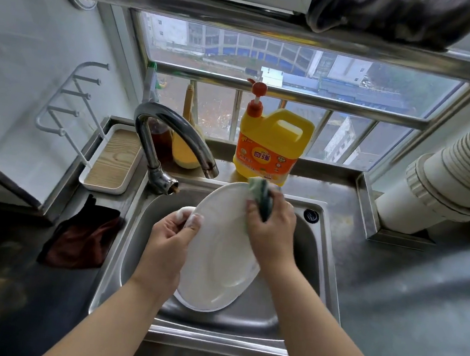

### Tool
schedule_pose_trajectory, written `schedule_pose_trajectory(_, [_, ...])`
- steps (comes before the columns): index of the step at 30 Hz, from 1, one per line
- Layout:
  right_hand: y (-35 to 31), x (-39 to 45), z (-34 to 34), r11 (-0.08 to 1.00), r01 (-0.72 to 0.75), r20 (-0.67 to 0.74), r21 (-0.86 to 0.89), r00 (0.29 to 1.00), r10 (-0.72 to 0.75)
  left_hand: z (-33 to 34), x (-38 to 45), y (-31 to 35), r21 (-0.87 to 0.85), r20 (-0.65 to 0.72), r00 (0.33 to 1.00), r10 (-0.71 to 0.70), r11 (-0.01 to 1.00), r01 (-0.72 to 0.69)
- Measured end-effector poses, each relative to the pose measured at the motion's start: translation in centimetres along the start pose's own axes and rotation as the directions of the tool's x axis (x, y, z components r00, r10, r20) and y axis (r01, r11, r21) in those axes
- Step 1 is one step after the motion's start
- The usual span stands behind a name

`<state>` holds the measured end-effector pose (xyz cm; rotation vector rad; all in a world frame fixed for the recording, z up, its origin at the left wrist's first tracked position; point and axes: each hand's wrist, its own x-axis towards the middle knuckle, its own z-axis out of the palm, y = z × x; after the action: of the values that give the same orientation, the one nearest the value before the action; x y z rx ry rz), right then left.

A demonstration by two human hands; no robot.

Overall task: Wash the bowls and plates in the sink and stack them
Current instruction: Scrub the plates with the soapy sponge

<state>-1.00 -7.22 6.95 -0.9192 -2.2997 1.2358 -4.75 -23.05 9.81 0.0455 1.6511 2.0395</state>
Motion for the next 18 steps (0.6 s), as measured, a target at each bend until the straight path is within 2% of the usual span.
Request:
schedule_pose_trajectory(2, [1.6, 1.2, -0.6, 0.974, -0.201, 0.048, 0.104, 0.979, 0.197, -0.2, 0.0, -0.1, -0.031, 0.001, 1.000, -0.001, 1.000, 0.001])
schedule_pose_trajectory(4, [2.8, 1.3, -1.0, 0.903, -0.373, 0.114, 0.214, 0.928, 0.356, -0.5, 0.3, -0.2, -0.083, 0.004, 1.000, -0.003, 0.997, 0.003])
schedule_pose_trajectory(8, [5.9, 0.1, -1.0, 0.669, -0.550, 0.203, 0.501, 0.825, 0.527, -1.4, 0.9, -0.7, -0.196, 0.067, 0.998, -0.018, 0.980, 0.031])
schedule_pose_trajectory(11, [7.2, -0.9, -0.8, 0.547, -0.527, 0.199, 0.651, 0.813, 0.547, -2.0, 0.9, -1.6, -0.212, 0.150, 0.988, -0.030, 0.975, 0.062])
schedule_pose_trajectory(13, [7.3, -1.2, -1.2, 0.525, -0.463, 0.162, 0.714, 0.839, 0.520, -2.6, 1.1, -2.3, -0.211, 0.226, 0.973, -0.056, 0.972, 0.105])
schedule_pose_trajectory(15, [7.1, -1.1, -2.0, 0.579, -0.395, 0.109, 0.713, 0.879, 0.465, -3.3, 1.4, -2.6, -0.185, 0.302, 0.945, -0.123, 0.965, 0.185])
schedule_pose_trajectory(18, [6.1, -0.6, -3.5, 0.764, -0.235, 0.037, 0.600, 0.963, 0.267, -4.2, 2.1, -2.3, -0.005, 0.380, 0.895, -0.232, 0.967, 0.253])
